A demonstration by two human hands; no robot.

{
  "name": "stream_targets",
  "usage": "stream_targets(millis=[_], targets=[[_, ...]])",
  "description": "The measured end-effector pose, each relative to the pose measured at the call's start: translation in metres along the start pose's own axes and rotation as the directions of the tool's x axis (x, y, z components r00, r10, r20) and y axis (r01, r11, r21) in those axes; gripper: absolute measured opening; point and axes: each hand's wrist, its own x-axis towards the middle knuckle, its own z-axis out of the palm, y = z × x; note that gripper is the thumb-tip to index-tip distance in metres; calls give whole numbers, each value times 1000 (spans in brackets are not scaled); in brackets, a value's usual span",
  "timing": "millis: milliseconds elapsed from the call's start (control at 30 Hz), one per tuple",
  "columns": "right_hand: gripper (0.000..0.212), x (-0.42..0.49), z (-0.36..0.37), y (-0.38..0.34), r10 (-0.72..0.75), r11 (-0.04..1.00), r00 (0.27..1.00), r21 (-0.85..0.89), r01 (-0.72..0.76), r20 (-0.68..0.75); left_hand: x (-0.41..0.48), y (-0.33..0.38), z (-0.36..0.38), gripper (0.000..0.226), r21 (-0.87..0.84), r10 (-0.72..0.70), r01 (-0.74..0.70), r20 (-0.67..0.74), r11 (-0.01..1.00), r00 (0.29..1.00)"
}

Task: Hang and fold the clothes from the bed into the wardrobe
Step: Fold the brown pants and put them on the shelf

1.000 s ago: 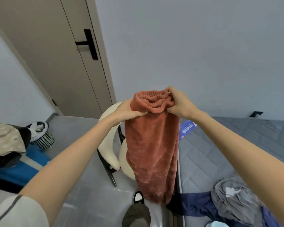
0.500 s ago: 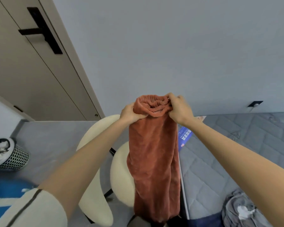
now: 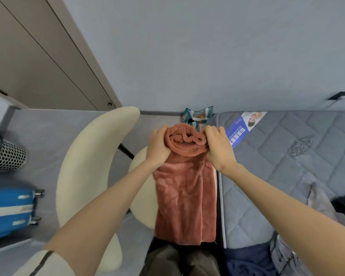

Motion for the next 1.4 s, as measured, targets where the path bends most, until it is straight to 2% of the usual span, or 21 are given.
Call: stream_targets(millis=[100, 200, 300, 400, 467, 500, 600, 667, 800, 900, 1033, 1133, 1200, 1267, 1333, 1400], targets=[[36, -17, 33, 17, -69, 991, 996, -113, 76, 59, -11, -28, 26, 35, 135, 52, -49, -17, 990, 999], [40, -29, 64, 36, -156, 969, 976, -167, 181, 149, -22, -53, 47, 35, 215, 96, -95, 7, 972, 995], [49, -44, 93, 49, -166, 958, 951, -185, 218, 261, -34, -78, 66, 41, 278, 10, -37, 99, 960, 995], [54, -58, 123, 62, -128, 962, 867, -151, 226, 481, -50, -106, 84, 46, 310, -114, 44, 212, 950, 971], [49, -65, 137, 69, -68, 985, 792, -85, 150, 606, -57, -119, 91, 46, 309, -218, 145, 216, 940, 952], [46, -67, 141, 71, -46, 993, 791, -54, 100, 610, -58, -122, 94, 45, 314, -230, 161, 197, 936, 953], [51, -66, 153, 72, -11, 999, 913, 36, -4, 407, -51, -119, 107, 39, 361, -101, 66, 79, 930, 992], [60, -57, 162, 68, 16, 997, 950, 61, -37, 312, -40, -112, 119, 44, 405, -4, -23, 67, 914, 998], [68, -35, 197, 65, 33, 998, 936, 39, -50, 350, -20, -120, 154, 53, 574, 19, -119, 177, 810, 984], [63, -32, 226, 78, 21, 999, 913, -42, -4, 408, -13, -148, 171, 57, 669, -28, -120, 206, 733, 978], [63, -38, 245, 109, -26, 991, 900, -103, 79, 436, -14, -184, 174, 59, 694, -69, -86, 193, 715, 979], [62, -36, 243, 114, -45, 988, 888, -112, 108, 458, -13, -185, 174, 59, 712, -92, -99, 224, 695, 970], [58, -30, 230, 108, -75, 992, 918, -69, 110, 389, -7, -175, 166, 56, 697, -52, -125, 228, 706, 972], [42, -18, 213, 103, -113, 993, 974, 12, 113, 198, 7, -163, 151, 46, 631, 75, -178, 187, 755, 980], [39, 1, 200, 103, -86, 996, 994, 29, 84, 73, 27, -154, 135, 40, 582, 209, -270, 171, 767, 963], [56, 26, 193, 104, -36, 999, 994, 3, 36, 106, 51, -149, 122, 64, 575, 175, -298, 261, 762, 949]])
